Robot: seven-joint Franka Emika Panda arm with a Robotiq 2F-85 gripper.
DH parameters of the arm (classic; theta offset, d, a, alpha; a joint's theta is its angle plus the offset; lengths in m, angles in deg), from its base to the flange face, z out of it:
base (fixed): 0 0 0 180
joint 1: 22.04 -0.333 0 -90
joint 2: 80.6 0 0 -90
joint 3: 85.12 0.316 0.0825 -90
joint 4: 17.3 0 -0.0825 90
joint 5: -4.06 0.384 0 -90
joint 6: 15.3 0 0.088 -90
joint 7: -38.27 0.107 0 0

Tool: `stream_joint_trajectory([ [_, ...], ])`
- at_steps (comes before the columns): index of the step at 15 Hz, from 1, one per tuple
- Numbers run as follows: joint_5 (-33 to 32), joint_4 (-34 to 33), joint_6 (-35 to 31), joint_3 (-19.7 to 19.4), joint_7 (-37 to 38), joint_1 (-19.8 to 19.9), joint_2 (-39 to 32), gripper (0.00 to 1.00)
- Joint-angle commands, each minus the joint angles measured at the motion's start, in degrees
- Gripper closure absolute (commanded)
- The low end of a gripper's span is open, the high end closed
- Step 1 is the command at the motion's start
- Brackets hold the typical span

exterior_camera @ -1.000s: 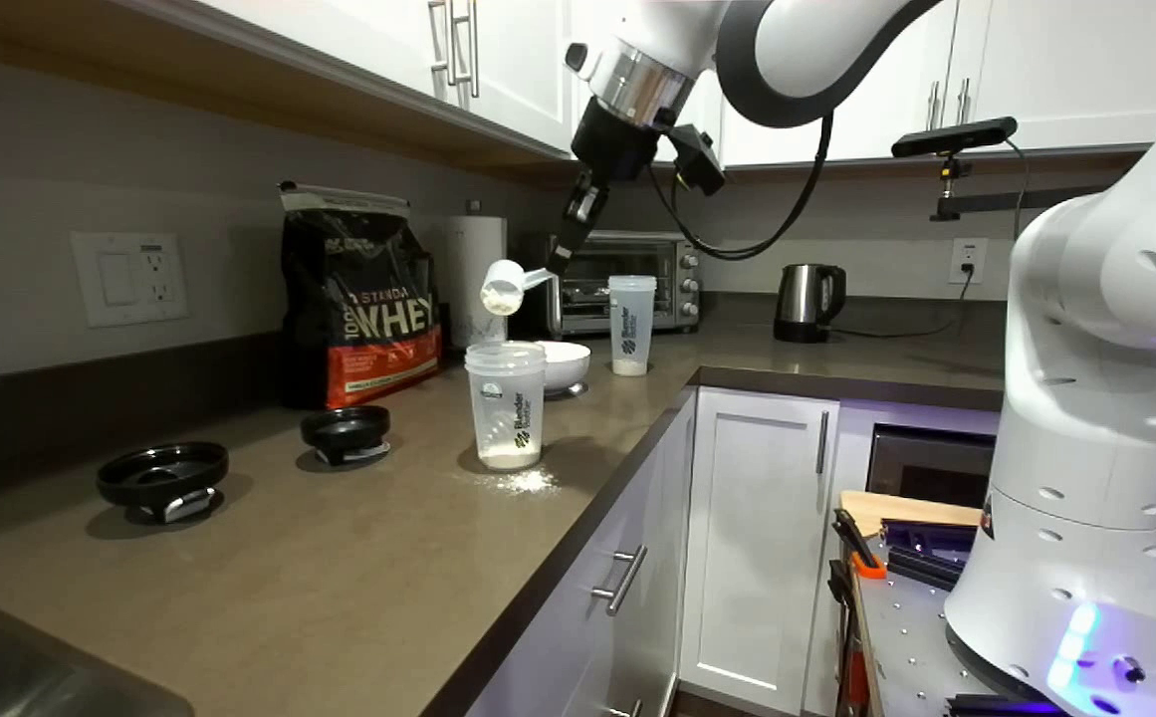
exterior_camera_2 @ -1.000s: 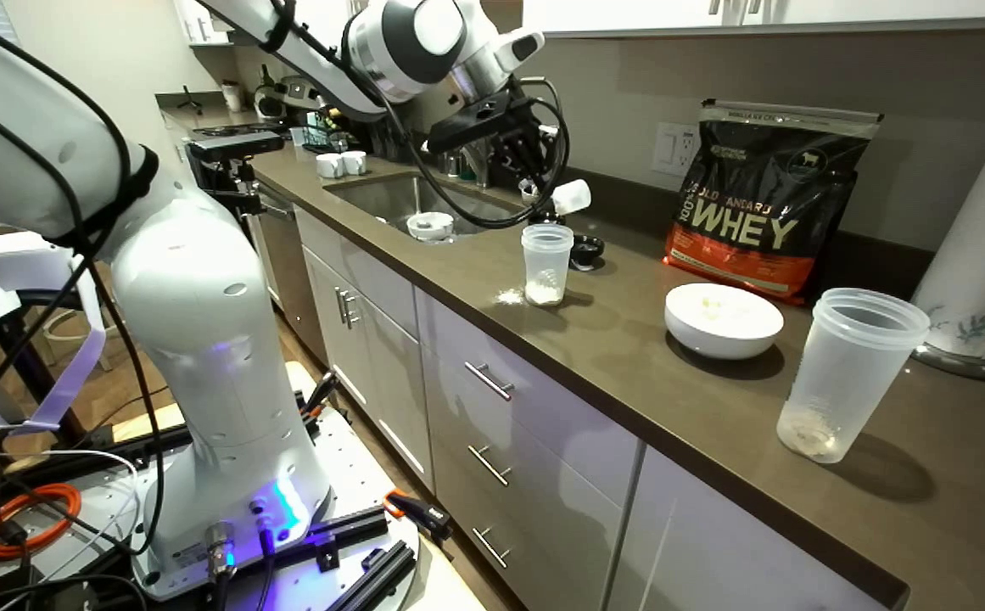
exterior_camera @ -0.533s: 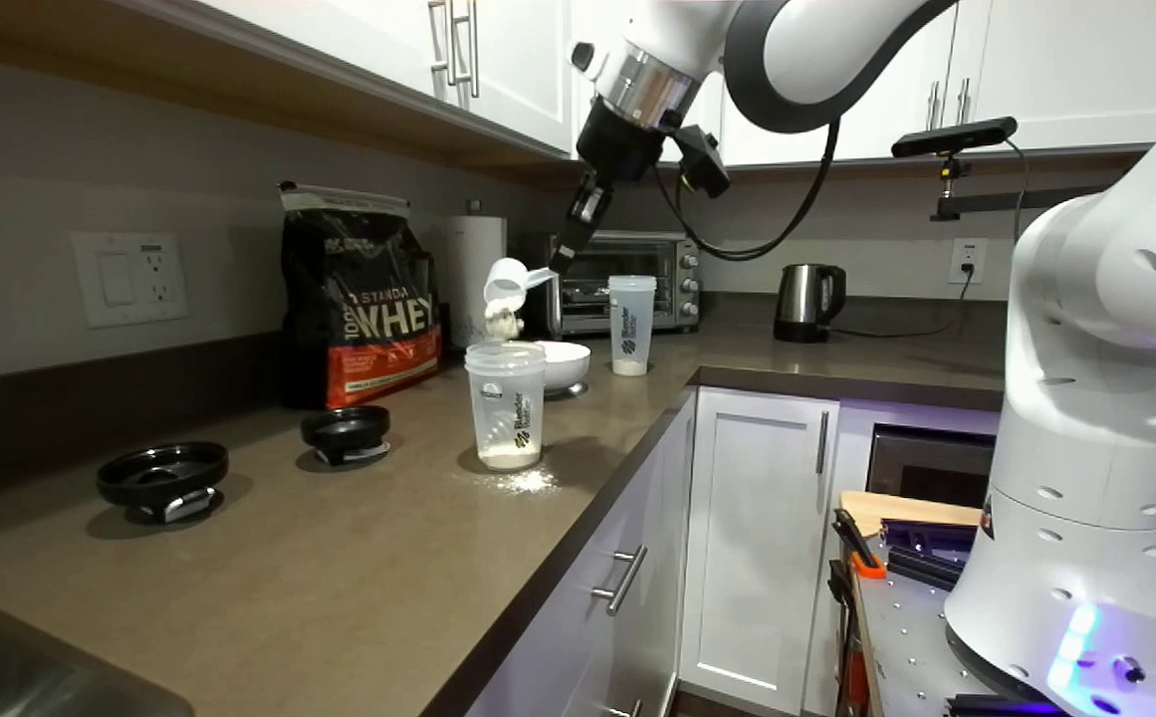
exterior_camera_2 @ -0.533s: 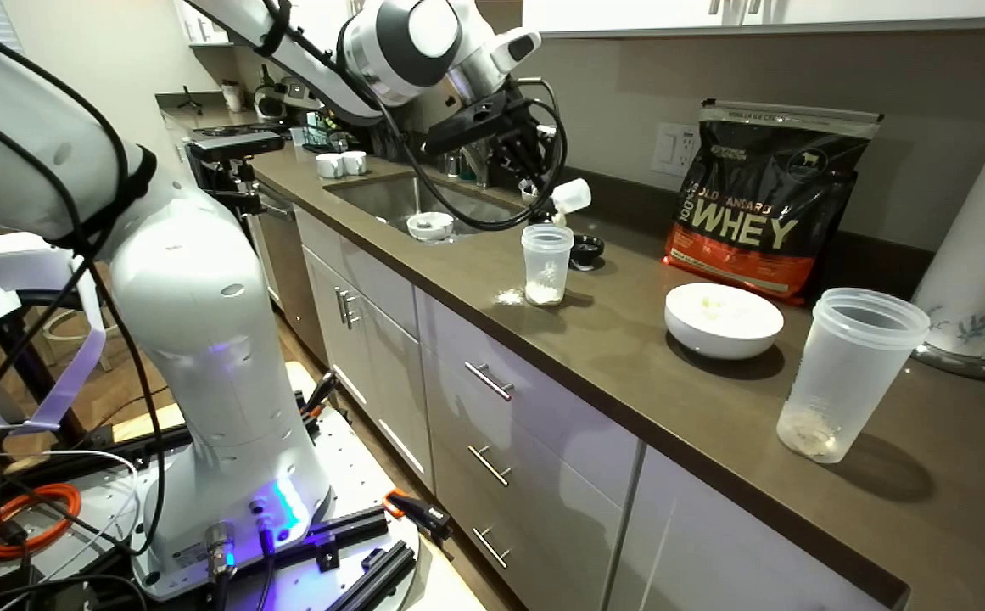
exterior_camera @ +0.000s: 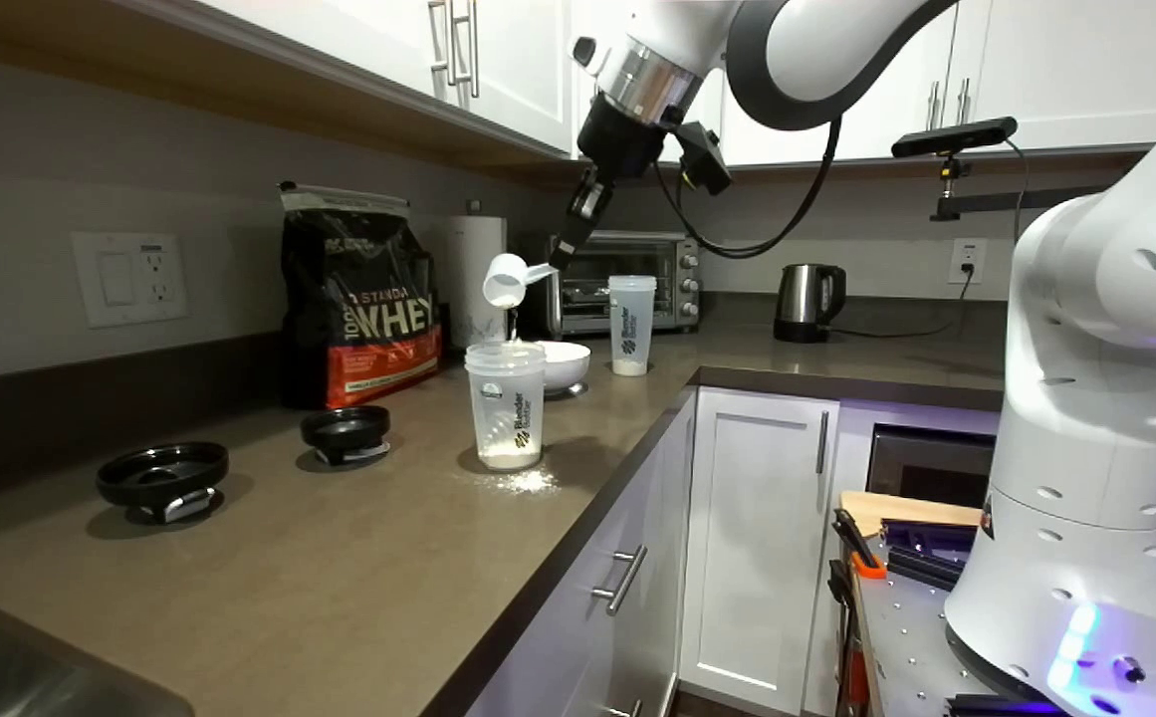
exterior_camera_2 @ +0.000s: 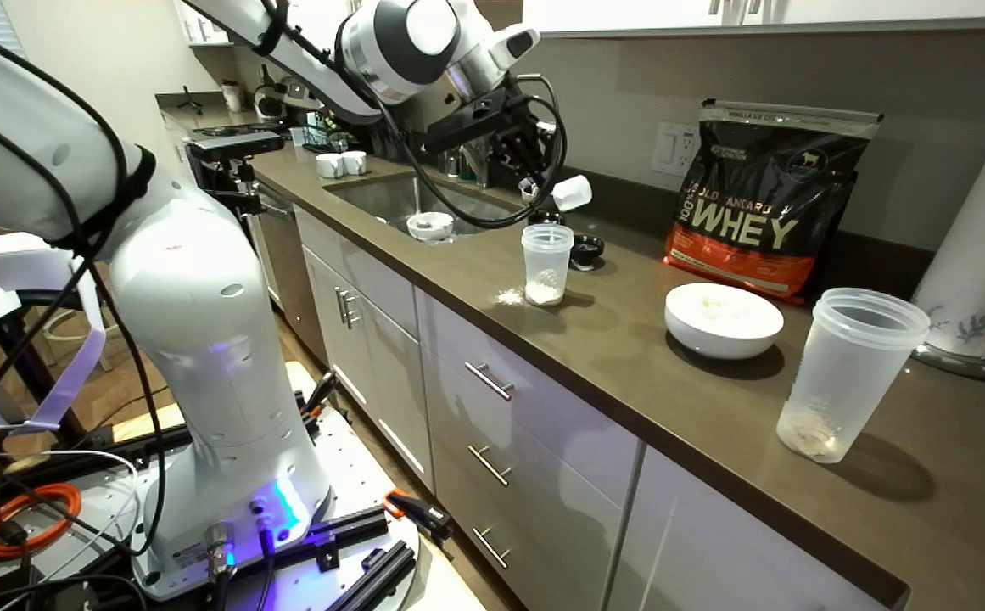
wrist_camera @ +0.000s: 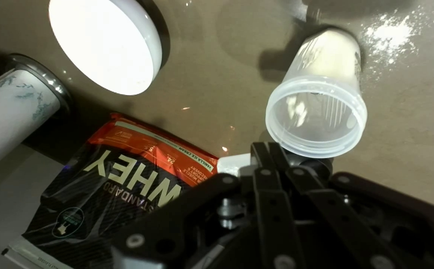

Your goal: Transfer one spoon of contents to the left cup

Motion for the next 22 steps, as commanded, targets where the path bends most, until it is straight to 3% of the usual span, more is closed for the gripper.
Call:
stream_joint_trajectory([
  [1, -2.2, 1.0, -2.0, 1.0, 1.5, 1.4, 0.8, 0.98],
  [13, -1.4, -0.5, -1.1, -0.2, 1.3, 1.3, -0.8, 0.98],
  [22, 6.0, -5.8, 2.2, -8.0, -0.9, -1.0, -6.9, 0.98],
])
